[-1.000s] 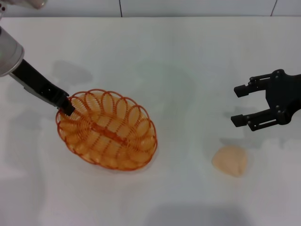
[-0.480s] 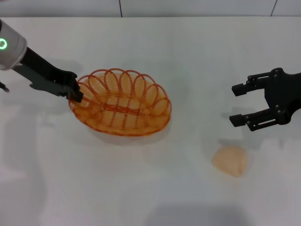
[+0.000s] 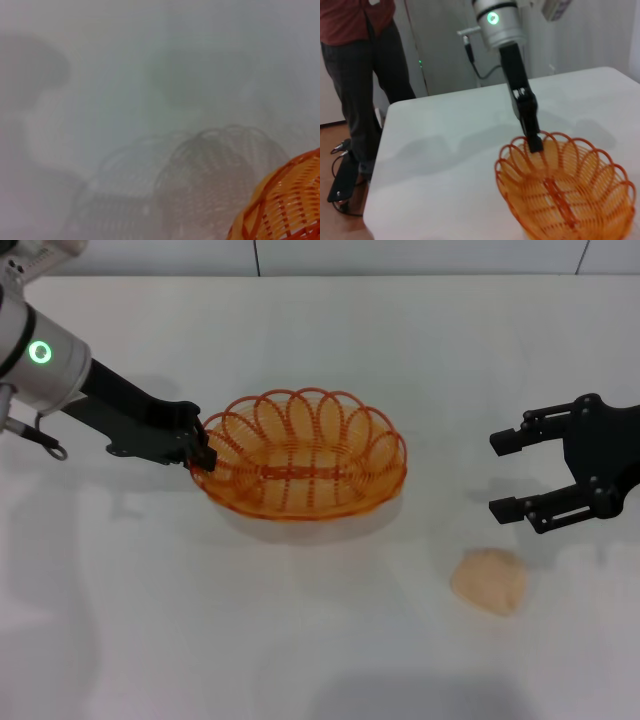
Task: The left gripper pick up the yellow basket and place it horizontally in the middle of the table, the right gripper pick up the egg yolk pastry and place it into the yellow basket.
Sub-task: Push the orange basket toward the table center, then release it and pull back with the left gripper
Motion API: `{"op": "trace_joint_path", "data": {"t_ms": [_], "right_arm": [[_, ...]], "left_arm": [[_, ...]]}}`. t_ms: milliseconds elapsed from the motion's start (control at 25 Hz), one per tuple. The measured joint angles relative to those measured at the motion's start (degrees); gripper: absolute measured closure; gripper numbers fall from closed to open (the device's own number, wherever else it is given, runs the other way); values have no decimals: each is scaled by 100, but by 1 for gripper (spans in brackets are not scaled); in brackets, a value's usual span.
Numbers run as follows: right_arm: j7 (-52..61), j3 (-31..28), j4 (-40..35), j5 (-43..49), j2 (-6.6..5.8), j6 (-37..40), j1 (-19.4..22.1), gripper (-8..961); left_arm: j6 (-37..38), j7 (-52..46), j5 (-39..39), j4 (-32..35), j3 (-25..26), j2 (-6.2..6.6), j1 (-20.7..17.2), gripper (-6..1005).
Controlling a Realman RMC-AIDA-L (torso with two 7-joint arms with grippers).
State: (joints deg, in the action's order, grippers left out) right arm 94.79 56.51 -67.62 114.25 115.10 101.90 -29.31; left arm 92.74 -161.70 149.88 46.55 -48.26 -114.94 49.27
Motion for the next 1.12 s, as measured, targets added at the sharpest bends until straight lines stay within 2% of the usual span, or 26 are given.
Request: {"op": "trace_joint_path", "data": {"t_ms": [200,720,880,1120], "right_arm": [[-103,13,-5,-38,12,52,16,188],[-162,22,-18,-53,8,186,71,191],[-173,19,-18,-53,7,190,69,192],[-224,18,-17,-53,4,190,65,193]], "left_arm": [[-275,38,-2,-262,-28,-45,72,905],[-957,242,0,-1031,-96,-225,567,860],[-1063,247,-1,-1053,-127,-297,587,846],[-1117,220,-2,-1096,-131,-318,579,825]]}}
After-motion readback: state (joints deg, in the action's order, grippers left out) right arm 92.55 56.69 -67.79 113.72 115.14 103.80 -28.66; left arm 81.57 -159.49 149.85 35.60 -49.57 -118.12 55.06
